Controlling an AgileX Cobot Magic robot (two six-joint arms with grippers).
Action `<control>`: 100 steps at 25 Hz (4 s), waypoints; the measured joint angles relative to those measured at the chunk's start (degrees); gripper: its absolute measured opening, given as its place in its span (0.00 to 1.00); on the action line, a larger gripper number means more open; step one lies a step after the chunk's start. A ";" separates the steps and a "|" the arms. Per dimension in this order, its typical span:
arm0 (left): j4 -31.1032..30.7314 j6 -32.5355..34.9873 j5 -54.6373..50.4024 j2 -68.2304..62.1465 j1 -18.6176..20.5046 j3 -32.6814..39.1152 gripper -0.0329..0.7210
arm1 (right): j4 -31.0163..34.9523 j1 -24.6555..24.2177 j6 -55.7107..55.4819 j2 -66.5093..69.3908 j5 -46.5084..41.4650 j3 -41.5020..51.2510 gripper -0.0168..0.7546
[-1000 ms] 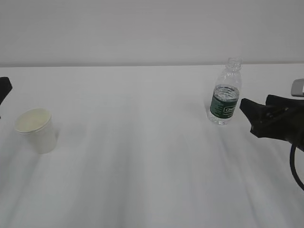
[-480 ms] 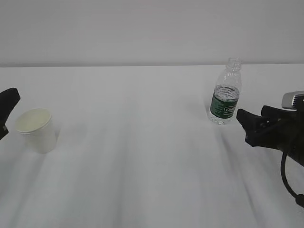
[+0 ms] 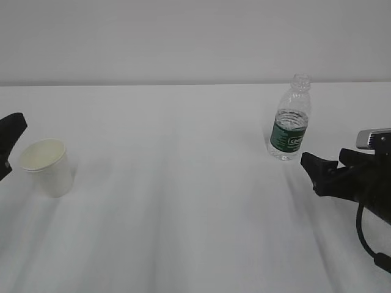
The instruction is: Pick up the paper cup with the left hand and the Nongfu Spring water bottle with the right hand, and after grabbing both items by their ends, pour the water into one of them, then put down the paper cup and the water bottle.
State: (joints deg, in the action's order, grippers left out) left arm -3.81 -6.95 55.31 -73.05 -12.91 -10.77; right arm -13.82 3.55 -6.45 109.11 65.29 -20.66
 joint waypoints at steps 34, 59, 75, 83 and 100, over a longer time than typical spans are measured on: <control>1.84 -1.51 9.90 -17.68 0.00 3.26 0.58 | 1.35 0.00 0.00 14.76 0.32 -17.60 0.89; 2.88 -1.51 10.03 -17.68 0.00 3.26 0.58 | -3.13 0.08 -2.99 19.18 0.32 -24.36 0.88; 2.88 -1.39 10.03 -17.68 0.00 3.26 0.58 | -3.83 0.12 -3.77 21.02 0.34 -29.37 0.88; 2.88 -1.39 10.12 -17.68 0.00 3.26 0.58 | -3.83 0.12 -3.79 21.02 0.34 -29.99 0.87; 2.88 -0.69 10.12 -17.68 0.00 3.26 0.58 | -3.63 0.12 -4.47 24.18 0.34 -30.54 0.85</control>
State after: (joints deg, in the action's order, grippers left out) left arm -0.93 -7.64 65.43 -90.73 -12.91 -7.51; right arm -17.45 3.68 -10.92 133.29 65.64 -51.21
